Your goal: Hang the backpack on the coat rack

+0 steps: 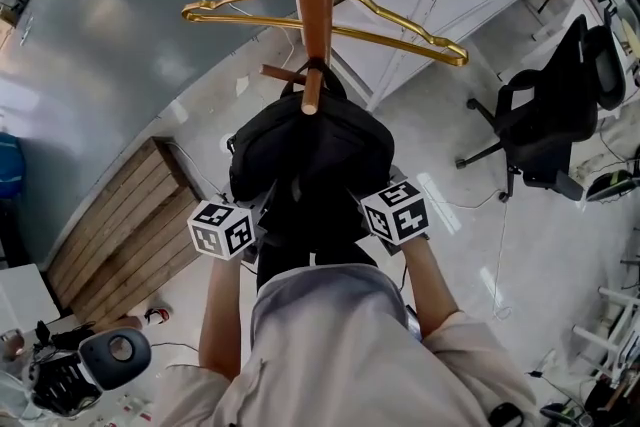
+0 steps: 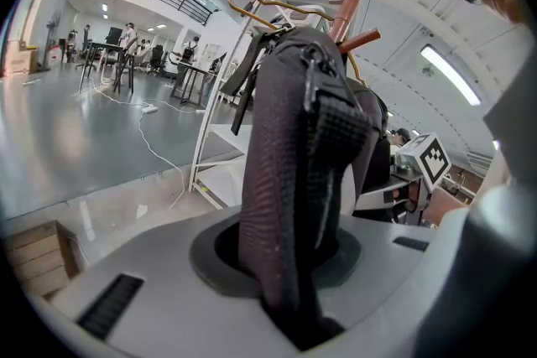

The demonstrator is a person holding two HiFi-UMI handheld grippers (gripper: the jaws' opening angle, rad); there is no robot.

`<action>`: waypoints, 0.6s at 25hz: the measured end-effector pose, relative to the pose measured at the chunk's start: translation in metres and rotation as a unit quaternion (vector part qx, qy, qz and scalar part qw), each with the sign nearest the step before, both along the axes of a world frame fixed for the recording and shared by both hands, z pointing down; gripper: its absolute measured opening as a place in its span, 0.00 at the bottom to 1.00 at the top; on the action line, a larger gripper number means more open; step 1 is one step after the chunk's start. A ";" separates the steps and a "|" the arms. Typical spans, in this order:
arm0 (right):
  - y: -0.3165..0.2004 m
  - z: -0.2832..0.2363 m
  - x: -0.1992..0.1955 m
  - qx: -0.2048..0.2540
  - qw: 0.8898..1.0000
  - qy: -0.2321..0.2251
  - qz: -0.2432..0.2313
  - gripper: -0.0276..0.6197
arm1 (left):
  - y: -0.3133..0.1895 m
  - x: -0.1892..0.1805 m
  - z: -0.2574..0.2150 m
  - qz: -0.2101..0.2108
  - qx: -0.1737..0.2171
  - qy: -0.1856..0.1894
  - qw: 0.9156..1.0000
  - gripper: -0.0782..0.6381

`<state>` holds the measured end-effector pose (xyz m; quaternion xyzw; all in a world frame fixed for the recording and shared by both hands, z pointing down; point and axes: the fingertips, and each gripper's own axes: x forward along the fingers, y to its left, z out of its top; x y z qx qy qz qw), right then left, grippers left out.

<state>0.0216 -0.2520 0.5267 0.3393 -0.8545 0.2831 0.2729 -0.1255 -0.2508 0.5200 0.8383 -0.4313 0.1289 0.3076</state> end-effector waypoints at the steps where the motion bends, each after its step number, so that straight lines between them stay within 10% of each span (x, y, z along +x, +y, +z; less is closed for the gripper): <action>1: -0.002 0.001 0.000 0.000 1.000 0.000 0.001 0.29 | -0.002 0.000 0.001 0.001 0.000 0.000 1.000 0.21; 15: -0.014 0.009 0.001 0.012 1.000 -0.001 0.020 0.31 | -0.018 -0.004 0.012 0.002 0.004 0.000 1.000 0.24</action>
